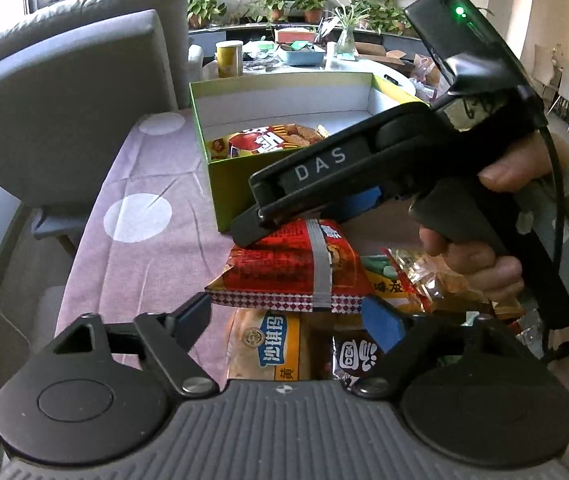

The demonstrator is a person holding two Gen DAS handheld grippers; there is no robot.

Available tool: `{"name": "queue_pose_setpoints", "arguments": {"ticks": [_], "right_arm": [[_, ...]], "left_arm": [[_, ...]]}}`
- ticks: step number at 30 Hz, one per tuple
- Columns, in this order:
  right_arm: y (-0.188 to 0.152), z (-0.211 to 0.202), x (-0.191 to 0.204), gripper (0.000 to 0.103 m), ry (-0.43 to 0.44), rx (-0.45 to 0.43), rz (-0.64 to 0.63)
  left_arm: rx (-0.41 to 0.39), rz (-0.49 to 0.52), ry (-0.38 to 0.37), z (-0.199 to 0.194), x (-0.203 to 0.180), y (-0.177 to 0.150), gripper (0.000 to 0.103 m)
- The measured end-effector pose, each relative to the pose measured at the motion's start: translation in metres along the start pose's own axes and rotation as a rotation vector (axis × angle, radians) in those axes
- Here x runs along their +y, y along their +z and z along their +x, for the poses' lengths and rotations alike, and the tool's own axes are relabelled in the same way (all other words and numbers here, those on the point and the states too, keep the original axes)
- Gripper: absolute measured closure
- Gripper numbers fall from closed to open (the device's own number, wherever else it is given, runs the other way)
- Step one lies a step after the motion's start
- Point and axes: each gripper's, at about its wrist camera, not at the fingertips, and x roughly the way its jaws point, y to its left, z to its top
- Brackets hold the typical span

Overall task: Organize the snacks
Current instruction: 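Move the right gripper to the red wafer pack and grasp it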

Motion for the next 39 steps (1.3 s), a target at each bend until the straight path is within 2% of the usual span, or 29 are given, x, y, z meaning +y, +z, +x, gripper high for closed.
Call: {"name": "queue_pose_setpoints", "arguments": {"ticks": [4,7,14,17,22,26,29,33,39], "right_arm": [[0.002,0.001,-0.002,0.039,0.012,0.021,0.006],[0.001,-0.001,0.000,0.041,0.015,0.033,-0.010],[-0.004,-0.024,0.005,0.062,0.007,0.059,0.001],[-0.011,-0.033,0.007,0.064,-0.002,0.076,0.013],[-0.026,-0.046,0.010,0.064,0.027,0.115,0.038],[-0.026,-0.055,0.012,0.064,-0.005,0.051,0.006],[-0.022,-0.053,0.004,0.062,-0.013,0.036,0.033],[-0.025,-0.051,0.002,0.059,-0.039,0.022,0.023],[-0.032,-0.059,0.003,0.051,-0.110,-0.015,-0.073]], "left_arm": [[0.022,-0.037,-0.051,0.001,0.007,0.000,0.043],[0.037,-0.035,-0.031,0.004,0.011,-0.001,0.043],[0.049,-0.089,-0.009,-0.001,0.031,-0.005,0.041],[0.048,-0.085,0.004,-0.005,0.030,-0.008,0.041],[0.027,-0.073,0.029,-0.010,0.027,-0.007,0.040],[0.000,-0.065,0.021,-0.020,0.025,-0.004,0.039],[-0.034,-0.056,0.010,-0.025,0.024,-0.001,0.033],[-0.029,-0.044,0.051,-0.018,0.024,0.004,0.033],[-0.003,-0.107,0.002,-0.003,0.038,0.009,0.032]]}}
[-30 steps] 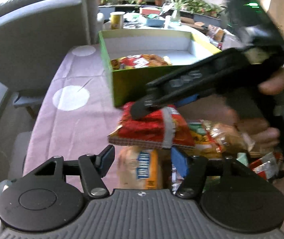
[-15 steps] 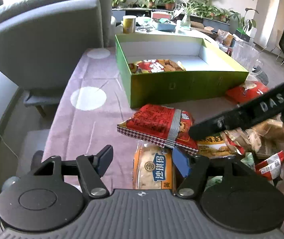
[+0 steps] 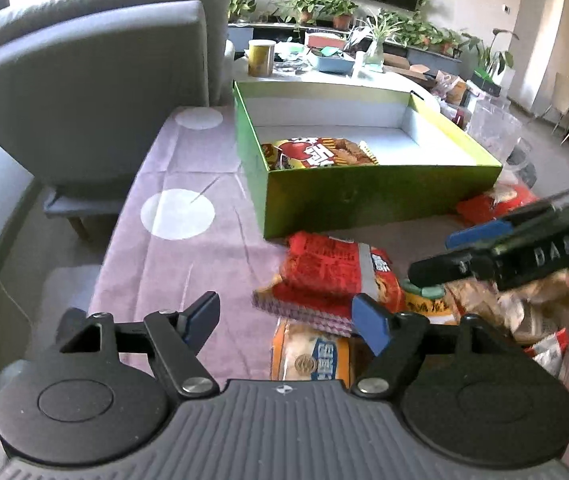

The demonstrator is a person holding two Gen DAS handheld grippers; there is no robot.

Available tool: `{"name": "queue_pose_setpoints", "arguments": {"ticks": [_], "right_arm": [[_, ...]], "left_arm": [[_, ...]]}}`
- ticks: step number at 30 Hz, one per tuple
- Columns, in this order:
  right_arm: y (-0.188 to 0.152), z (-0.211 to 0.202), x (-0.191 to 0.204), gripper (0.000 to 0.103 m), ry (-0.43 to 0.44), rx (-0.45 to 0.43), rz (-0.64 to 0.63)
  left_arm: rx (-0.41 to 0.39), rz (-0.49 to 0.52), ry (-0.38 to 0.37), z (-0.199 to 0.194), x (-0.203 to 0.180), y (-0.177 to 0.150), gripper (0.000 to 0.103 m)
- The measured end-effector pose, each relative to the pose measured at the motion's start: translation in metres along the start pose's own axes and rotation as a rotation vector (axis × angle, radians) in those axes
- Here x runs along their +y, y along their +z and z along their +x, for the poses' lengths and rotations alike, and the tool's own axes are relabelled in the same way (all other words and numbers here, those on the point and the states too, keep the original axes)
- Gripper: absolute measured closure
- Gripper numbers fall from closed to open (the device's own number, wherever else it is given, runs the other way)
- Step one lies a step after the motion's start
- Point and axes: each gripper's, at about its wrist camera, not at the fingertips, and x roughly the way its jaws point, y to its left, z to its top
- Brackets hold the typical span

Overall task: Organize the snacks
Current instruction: 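Move the right gripper to the red wafer pack and grasp it, then lower the red wafer pack into the green box and release it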

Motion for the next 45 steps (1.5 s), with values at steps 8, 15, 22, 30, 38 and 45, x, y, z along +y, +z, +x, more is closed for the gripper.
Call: {"name": "queue_pose_setpoints", "arguments": {"ticks": [8,15,22,30,38,45], "right_arm": [[-0.005,-0.010,-0.011,0.050,-0.054,-0.037,0.029],[-0.006,-0.033,-0.028,0.047,-0.054,-0.132,0.122],[-0.008,-0.038,-0.041,0.046,-0.001,-0.140,0.173],[-0.004,-0.013,-0.034,0.046,0.081,-0.079,0.229],[0.008,0.015,-0.017,0.054,0.087,0.012,0.238],[0.015,0.033,-0.015,0.077,0.081,0.062,0.243]], "left_arm": [[0.040,-0.015,-0.195,0.010,-0.021,0.012,0.035],[-0.040,-0.072,-0.256,0.010,-0.032,0.037,0.034],[-0.055,0.075,-0.120,-0.002,-0.037,0.030,0.030],[0.042,0.178,-0.138,0.012,-0.036,0.006,0.029],[0.074,0.175,-0.130,0.033,-0.035,0.009,0.030],[0.067,0.159,-0.183,0.040,-0.034,0.013,0.042]]}}
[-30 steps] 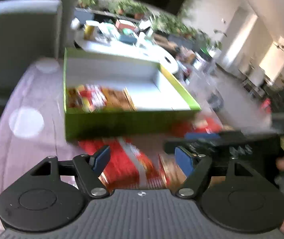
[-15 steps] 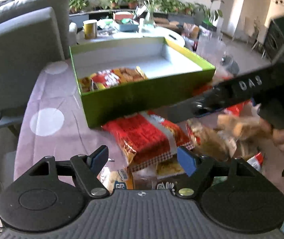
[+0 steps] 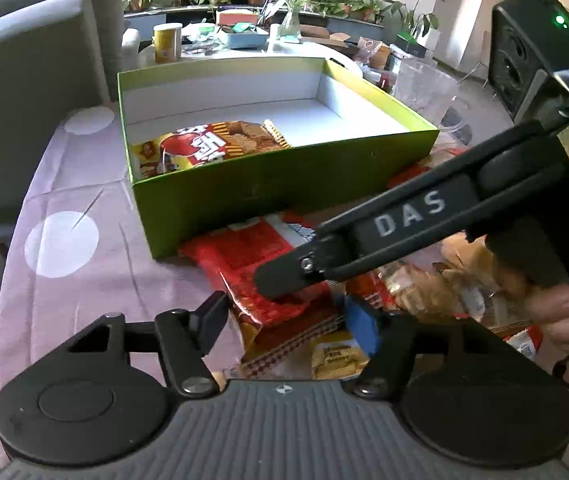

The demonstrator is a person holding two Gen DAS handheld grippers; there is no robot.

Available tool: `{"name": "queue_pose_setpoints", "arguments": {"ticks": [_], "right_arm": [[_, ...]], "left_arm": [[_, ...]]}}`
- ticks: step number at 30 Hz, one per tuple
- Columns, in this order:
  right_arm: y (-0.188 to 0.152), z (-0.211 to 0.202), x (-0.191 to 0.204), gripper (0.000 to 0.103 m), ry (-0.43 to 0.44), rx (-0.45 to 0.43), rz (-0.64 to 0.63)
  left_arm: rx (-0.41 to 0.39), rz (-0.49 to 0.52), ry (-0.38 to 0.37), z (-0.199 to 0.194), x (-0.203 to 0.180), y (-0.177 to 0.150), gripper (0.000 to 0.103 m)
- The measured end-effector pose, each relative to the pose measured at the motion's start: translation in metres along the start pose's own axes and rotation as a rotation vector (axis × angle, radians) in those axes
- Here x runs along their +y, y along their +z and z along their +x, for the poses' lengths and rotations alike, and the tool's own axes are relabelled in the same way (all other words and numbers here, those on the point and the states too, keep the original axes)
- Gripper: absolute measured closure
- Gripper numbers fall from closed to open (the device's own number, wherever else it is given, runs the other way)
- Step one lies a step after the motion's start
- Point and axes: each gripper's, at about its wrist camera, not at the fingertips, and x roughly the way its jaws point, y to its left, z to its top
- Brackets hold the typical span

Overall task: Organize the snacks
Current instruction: 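Lower the red wafer pack into the green box and release it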

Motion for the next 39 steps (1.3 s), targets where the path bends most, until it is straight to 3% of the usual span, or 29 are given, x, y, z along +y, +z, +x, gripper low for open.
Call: {"name": "queue_pose_setpoints", "arguments": {"ticks": [2,11,20,29,39], "right_arm": [[-0.001,-0.001,0.003,0.082,-0.010,-0.013,-0.016],[-0.019,-0.038,0.019,0.085,-0.013,-0.102,-0.086],[-0.008,-0.087,0.035,0.085,-0.008,-0.278,-0.148],[0.024,-0.103,0.010,0.083,-0.076,-0.395,-0.138],[0.051,-0.087,-0.029,0.082,-0.129,-0.390,-0.088]], "left_arm": [[-0.009,0.004,0.008,-0.003,-0.004,-0.001,0.042],[-0.112,0.042,0.030,-0.044,-0.025,-0.001,0.042],[-0.237,0.123,0.074,-0.067,-0.048,0.039,0.042],[-0.270,0.161,0.037,-0.031,-0.063,0.091,0.042],[-0.205,0.157,0.027,0.025,-0.067,0.118,0.042]]}}
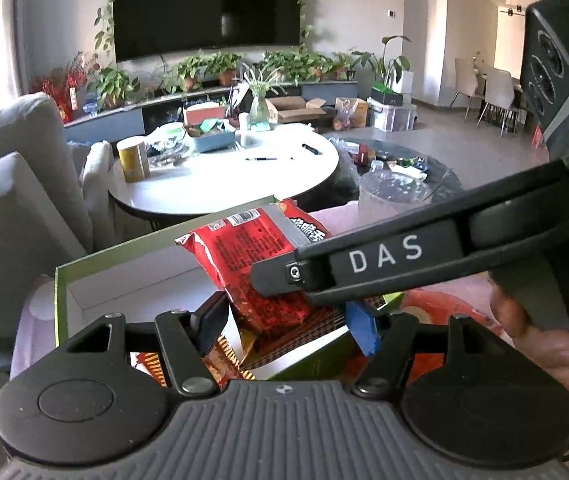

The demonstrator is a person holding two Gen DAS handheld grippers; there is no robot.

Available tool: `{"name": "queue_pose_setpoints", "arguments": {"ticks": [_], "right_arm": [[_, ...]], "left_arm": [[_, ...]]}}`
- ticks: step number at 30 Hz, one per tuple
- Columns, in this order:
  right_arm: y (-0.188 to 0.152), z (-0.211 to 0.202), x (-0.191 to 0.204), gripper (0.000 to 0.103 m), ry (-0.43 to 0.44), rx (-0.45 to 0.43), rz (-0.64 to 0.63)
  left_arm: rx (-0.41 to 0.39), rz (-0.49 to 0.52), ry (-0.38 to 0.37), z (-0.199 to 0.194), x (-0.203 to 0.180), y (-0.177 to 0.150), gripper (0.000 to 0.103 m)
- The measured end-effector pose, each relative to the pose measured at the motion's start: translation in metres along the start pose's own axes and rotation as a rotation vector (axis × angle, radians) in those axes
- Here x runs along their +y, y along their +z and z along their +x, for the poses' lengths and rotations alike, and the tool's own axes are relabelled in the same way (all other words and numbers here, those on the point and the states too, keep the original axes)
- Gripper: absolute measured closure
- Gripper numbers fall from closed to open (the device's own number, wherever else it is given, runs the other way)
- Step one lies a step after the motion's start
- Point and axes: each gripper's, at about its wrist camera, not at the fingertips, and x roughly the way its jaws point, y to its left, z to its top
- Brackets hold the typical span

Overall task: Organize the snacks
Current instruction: 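Lower the red wafer pack into the green box and release it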

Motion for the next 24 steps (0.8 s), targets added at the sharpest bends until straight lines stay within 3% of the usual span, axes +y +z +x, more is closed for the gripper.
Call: {"name": "queue_pose_setpoints", "arguments": {"ticks": [22,24], "right_arm": [[-0.007,0.044,-0.026,0.081,-0.016,0.092,0.005],[-0.009,0.043,-0.028,0.074,-0.015,0.095,0.022]], "left_arm": [[0.103,-0.039,-0.001,0.044,0.012,-0.015,0.041],[0.093,-0.029,0.016,0.039,0.011,-0.016,0.038]]}}
